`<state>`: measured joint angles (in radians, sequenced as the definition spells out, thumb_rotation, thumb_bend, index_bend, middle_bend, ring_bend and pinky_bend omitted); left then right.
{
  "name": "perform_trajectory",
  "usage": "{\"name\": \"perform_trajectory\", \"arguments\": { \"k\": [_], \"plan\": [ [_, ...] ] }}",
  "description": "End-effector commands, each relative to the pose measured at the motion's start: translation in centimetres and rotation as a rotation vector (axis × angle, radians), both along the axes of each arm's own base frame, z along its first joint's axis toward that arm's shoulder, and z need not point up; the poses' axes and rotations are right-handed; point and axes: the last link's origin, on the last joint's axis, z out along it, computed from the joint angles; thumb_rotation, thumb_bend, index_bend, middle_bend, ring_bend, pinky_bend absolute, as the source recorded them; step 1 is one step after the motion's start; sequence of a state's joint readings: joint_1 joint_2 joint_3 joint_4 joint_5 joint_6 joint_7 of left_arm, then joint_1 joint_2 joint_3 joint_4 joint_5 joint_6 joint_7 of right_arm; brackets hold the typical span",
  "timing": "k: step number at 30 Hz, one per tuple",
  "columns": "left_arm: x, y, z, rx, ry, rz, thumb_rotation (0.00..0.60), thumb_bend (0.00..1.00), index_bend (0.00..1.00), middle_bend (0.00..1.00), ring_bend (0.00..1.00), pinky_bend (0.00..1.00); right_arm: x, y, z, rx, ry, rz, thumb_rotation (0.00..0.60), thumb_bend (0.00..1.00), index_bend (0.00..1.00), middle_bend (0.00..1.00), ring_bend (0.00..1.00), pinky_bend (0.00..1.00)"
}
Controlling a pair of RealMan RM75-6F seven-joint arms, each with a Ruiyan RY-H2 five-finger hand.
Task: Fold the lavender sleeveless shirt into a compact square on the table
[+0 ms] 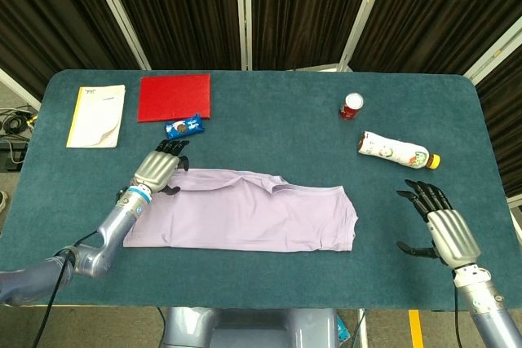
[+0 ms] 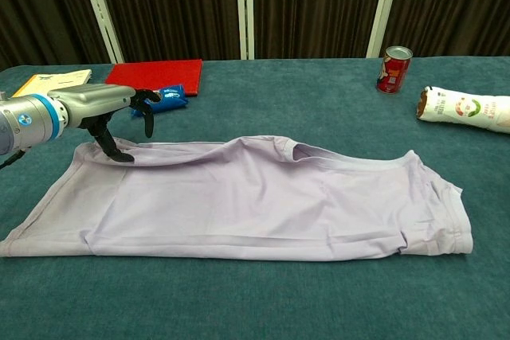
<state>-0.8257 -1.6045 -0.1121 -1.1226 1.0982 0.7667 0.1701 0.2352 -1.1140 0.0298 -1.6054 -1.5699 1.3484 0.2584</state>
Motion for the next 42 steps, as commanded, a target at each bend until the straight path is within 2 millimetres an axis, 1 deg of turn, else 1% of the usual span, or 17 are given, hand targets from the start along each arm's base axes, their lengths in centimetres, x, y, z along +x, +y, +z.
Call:
{"name": "perform_trajectory", "arguments": {
  "k": [1,6,12,17,23,27,31,35,42],
  "plan": [
    [-0.6,0.2,-0.2,0.004,0.005,0.017,0.600,0.26,0.43,0.00,0.00,0.00,-0.1,0.0,0.0,0.000,0.000,-0.002,0.600,0.01,0.21,0.07,0.00,0.00],
    [-1.4,0.2,-0.2,0.002,0.013,0.040,0.600,0.29,0.44,0.00,0.00,0.00,-0.1,-0.1,-0.1,0.004,0.001,-0.003,0.600,0.01,0.21,0.07,0.00,0.00],
    [-2.1,0.1,-0.4,0.000,0.015,0.047,0.600,0.29,0.44,0.00,0.00,0.00,-0.1,0.0,-0.2,0.006,0.005,-0.004,0.600,0.01,0.22,0.07,0.00,0.00],
    [-2.3,0.1,0.2,0.008,0.004,0.039,0.600,0.29,0.44,0.00,0.00,0.00,-0.2,-0.1,-0.2,0.006,0.007,-0.007,0.600,0.01,0.22,0.07,0.00,0.00],
    [-2.9,-0.7,1.3,0.001,0.002,0.023,0.600,0.29,0.44,0.00,0.00,0.00,-0.2,-0.1,-0.3,0.012,0.009,-0.008,0.600,0.01,0.22,0.07,0.00,0.00],
    [-3.3,-0.9,1.5,0.000,0.013,0.023,0.600,0.29,0.44,0.00,0.00,0.00,-0.2,-0.1,-0.4,0.015,0.010,-0.008,0.600,0.01,0.23,0.07,0.00,0.00],
    [-3.8,-0.9,1.2,-0.003,0.021,0.043,0.600,0.29,0.44,0.00,0.00,0.00,-0.1,-0.1,-0.4,0.016,0.010,-0.005,0.600,0.01,0.23,0.07,0.00,0.00],
    [-4.1,-0.5,0.4,0.004,0.011,0.067,0.600,0.30,0.45,0.00,0.00,0.00,-0.1,-0.1,-0.4,0.014,0.011,-0.006,0.600,0.01,0.23,0.07,0.00,0.00],
    [-4.0,0.0,0.1,0.007,0.012,0.067,0.600,0.39,0.48,0.00,0.00,0.00,-0.3,-0.1,-0.4,0.015,0.014,-0.011,0.600,0.01,0.23,0.07,0.00,0.00]
  ]
}}
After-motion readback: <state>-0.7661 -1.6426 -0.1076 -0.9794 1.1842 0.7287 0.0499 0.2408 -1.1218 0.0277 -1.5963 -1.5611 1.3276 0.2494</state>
